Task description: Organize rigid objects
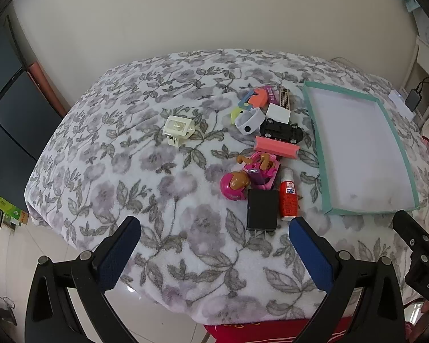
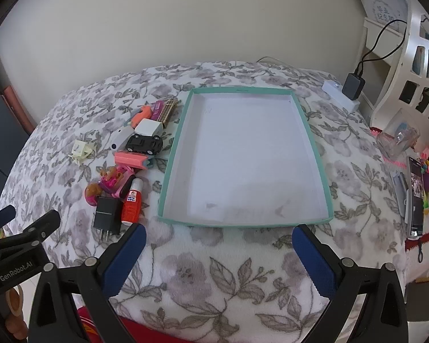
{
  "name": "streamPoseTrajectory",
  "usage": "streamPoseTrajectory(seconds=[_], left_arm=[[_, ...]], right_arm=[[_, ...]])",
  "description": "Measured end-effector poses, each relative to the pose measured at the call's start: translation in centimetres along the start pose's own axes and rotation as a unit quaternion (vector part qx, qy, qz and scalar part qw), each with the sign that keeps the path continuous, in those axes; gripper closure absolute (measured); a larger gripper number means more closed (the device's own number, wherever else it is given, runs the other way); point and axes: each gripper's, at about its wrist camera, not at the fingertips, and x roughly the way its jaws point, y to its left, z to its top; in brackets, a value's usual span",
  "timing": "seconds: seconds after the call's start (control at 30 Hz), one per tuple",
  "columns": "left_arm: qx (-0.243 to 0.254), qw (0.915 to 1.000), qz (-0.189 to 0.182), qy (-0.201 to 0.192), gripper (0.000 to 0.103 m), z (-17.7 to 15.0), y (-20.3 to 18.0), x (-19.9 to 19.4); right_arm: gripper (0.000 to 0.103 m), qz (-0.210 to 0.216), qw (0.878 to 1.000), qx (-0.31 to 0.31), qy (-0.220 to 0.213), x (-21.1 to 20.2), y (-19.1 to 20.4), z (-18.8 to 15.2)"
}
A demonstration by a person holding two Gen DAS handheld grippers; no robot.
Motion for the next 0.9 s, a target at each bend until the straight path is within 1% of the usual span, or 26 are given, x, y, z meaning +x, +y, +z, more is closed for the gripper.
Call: streamPoseTrajectory(seconds=[0.9], left_arm=[[0.005, 0.9999, 0.012, 0.005, 0.000, -0.05, -0.18, 0.22]], right_arm=[[0.000, -0.001, 1.000, -0.005, 0.005, 0.28, 0.19, -0.09]])
